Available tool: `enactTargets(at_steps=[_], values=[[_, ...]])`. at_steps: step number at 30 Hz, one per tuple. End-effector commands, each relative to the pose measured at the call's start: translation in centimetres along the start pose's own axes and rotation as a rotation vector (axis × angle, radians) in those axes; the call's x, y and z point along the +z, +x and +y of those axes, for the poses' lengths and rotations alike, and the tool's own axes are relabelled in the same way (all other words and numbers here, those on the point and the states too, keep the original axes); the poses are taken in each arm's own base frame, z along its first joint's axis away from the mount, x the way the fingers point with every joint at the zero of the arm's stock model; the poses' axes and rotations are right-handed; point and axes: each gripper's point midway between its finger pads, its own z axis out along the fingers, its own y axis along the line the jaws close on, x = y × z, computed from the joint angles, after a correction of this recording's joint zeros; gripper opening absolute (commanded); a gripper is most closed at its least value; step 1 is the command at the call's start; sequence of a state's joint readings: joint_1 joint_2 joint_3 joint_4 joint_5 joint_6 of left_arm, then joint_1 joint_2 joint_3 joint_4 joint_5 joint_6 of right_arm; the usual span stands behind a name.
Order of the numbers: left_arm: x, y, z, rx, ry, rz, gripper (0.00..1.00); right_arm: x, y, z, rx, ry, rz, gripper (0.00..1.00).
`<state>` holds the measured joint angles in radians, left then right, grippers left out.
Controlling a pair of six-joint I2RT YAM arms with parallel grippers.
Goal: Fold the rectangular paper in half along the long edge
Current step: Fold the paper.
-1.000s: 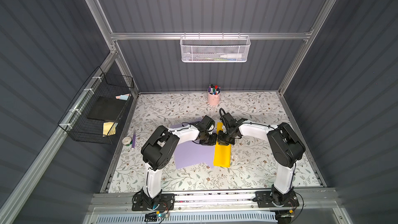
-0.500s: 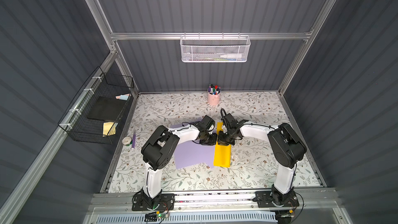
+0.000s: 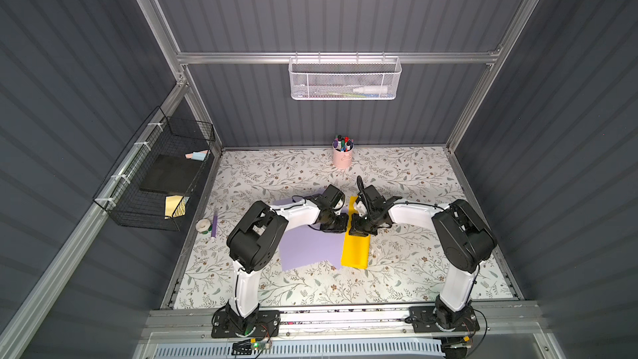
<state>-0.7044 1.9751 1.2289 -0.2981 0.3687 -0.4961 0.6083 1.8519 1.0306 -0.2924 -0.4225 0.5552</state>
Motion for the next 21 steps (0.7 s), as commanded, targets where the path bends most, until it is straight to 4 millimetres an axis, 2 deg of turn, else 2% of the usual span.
enactTargets(at_steps=[1, 5, 9, 16, 18, 21], values=[[1.6, 3.5, 2.8, -0.034, -0.083, 0.122, 0.0, 1.3, 2.5, -2.4, 0.039, 0.025, 0.084, 0.0], [0.6, 3.0, 1.6, 0.006, -0.033, 0.083, 0.0, 1.6, 2.6, -2.9, 0.048, 0.028, 0.093, 0.0], [-0.7, 3.0, -0.5, 0.057, 0.066, 0.058, 0.0, 1.9, 2.6, -3.2, 0.053, 0.031, 0.102, 0.0], [-3.1, 3.6, -2.3, 0.11, 0.137, 0.004, 0.0, 2.2, 2.8, -3.6, 0.062, 0.033, 0.112, 0.0], [-3.7, 4.1, -2.2, 0.112, 0.133, 0.009, 0.0, 2.3, 2.8, -3.7, 0.065, 0.034, 0.117, 0.0], [-4.2, 3.7, -1.4, 0.113, 0.074, -0.017, 0.0, 2.4, 2.9, -3.8, 0.065, 0.034, 0.121, 0.0]])
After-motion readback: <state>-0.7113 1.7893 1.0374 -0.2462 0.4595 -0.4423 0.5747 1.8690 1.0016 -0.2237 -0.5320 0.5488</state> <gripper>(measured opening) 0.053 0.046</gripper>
